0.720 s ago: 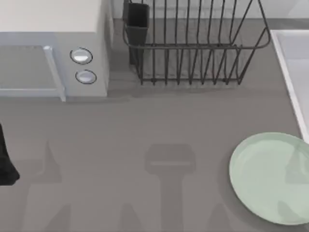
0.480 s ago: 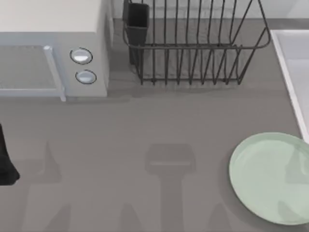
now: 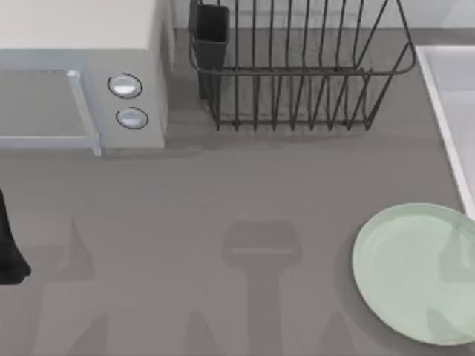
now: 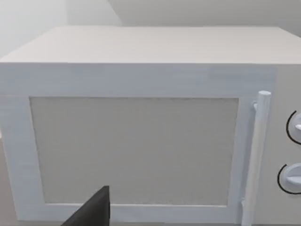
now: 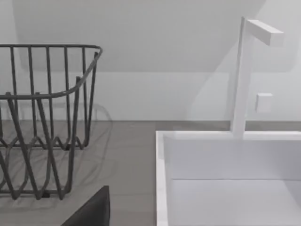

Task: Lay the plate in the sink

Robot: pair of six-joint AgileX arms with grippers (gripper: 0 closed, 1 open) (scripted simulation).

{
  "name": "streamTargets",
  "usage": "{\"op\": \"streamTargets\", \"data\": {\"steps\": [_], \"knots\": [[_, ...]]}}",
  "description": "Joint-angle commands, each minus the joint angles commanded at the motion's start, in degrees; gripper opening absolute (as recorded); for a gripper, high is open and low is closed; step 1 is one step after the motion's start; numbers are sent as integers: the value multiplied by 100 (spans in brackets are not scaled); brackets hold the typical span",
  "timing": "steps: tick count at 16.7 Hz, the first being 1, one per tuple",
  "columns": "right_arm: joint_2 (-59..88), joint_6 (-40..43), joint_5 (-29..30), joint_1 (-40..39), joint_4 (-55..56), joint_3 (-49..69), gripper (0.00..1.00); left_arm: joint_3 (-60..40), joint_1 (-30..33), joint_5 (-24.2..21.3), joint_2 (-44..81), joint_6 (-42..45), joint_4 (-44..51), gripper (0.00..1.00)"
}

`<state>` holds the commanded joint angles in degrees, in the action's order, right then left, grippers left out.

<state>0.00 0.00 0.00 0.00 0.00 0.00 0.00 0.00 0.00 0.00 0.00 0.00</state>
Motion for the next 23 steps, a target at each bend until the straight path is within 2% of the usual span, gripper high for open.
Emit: {"op": "streamTargets", "data": {"steps": [14,18,23], "knots": [[182,-80,0,-78,-143,173,100,0,0,0,0,0,0,100],[1271,-508,0,-496,-905,1095,100,0,0,0,0,0,0,100],[3732,-1351,1,-1321,-2406,2906,100,0,0,0,0,0,0,100]]}}
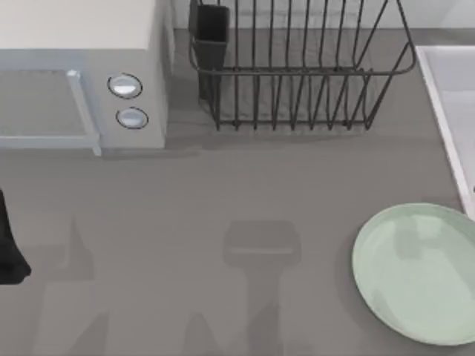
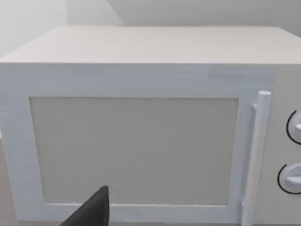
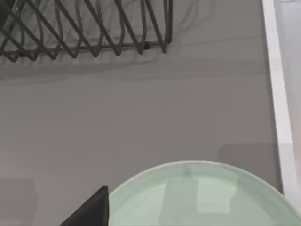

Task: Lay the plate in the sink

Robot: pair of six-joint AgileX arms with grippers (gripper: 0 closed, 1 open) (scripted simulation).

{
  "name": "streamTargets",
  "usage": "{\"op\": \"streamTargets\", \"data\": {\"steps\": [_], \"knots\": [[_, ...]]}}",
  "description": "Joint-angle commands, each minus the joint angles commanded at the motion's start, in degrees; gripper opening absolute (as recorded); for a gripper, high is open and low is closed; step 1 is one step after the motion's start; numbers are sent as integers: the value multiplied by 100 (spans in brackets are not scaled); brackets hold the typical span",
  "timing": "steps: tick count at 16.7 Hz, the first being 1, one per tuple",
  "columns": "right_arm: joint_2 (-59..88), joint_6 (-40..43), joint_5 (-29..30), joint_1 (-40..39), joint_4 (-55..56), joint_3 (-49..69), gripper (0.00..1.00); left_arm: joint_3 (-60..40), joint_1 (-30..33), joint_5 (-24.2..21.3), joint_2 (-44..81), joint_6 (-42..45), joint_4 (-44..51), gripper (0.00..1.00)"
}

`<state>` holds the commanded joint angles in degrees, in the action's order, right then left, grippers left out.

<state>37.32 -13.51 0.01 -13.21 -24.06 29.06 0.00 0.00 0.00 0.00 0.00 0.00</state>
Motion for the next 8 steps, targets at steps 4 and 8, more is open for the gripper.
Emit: {"op": "streamTargets", "data": {"steps": [4,8], "knots": [[2338,-748,0,-731,-1333,1615,100,0,0,0,0,0,0,100],[4501,-1420,1,-1388,-2528,3065,100,0,0,0,0,0,0,100]]}}
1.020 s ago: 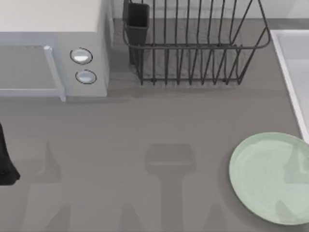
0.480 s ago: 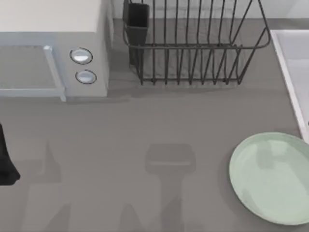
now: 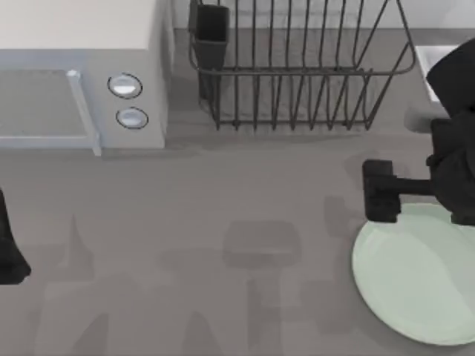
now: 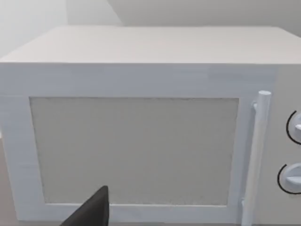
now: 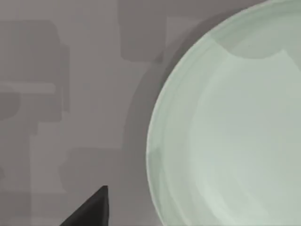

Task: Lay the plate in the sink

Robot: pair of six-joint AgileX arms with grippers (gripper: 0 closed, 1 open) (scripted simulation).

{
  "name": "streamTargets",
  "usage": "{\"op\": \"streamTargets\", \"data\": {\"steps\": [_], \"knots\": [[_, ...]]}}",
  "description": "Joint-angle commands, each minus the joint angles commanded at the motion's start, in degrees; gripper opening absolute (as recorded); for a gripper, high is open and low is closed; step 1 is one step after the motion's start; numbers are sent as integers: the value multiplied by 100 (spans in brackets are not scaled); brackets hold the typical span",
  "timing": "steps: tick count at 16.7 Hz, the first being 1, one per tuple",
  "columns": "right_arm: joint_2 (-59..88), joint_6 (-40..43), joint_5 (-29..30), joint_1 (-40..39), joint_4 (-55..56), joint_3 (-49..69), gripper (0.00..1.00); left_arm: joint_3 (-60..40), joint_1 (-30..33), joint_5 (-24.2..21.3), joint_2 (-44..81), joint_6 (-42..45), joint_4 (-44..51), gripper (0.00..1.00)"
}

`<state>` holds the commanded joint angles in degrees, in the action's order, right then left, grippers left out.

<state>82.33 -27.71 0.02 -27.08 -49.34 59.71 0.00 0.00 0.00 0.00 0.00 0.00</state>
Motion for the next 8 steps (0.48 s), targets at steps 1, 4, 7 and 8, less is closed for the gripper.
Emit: {"op": "streamTargets", "data": {"steps": [1,4,7,8], "knots": [[457,-142,0,-139,-253,305,100,0,0,0,0,0,0,100],[1505,-479,0,-468,-853,1028,100,0,0,0,0,0,0,100],[2004,-651,0,-636,-1159,1399,100,0,0,0,0,0,0,100],[2049,-666,0,-651,-1187,1432,100,0,0,0,0,0,0,100]]}}
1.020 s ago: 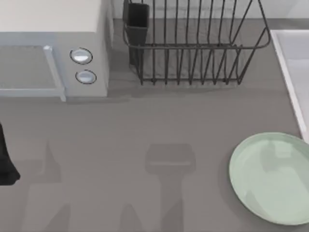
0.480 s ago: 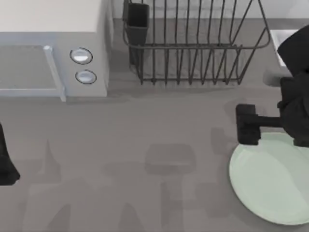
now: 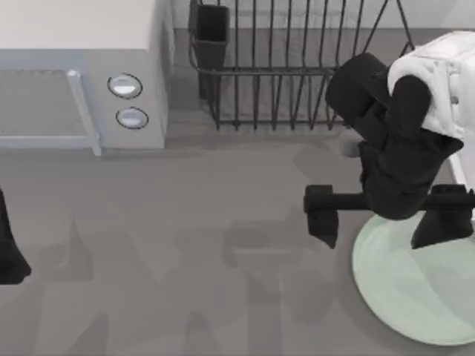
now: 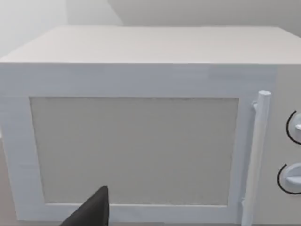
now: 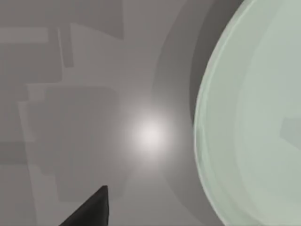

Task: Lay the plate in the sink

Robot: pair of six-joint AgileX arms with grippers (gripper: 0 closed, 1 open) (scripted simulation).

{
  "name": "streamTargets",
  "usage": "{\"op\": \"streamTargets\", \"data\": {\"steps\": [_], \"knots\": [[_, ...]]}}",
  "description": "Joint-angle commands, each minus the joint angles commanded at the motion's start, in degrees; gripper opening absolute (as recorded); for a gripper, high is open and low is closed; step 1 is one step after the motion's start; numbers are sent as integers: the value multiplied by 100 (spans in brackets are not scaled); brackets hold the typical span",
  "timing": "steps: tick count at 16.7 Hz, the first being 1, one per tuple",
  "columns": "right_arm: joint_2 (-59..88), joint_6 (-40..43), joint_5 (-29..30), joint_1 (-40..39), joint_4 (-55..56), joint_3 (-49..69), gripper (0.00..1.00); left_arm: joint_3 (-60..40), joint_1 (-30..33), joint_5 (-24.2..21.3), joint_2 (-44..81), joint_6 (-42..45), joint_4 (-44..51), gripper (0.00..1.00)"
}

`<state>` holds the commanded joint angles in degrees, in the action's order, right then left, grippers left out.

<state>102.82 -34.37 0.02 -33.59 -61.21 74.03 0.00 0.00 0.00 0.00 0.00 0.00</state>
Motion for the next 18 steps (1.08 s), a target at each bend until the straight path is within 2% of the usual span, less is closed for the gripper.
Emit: {"op": "streamTargets", "data": {"steps": [6,14,18], "knots": [[40,5,-1,25,106,-84,100,0,0,0,0,0,0,100],[858,-23,4,-8,2019,-1088,100,0,0,0,0,0,0,100],[992,-29,5,-14,2236,-1244,100,0,0,0,0,0,0,100]]}}
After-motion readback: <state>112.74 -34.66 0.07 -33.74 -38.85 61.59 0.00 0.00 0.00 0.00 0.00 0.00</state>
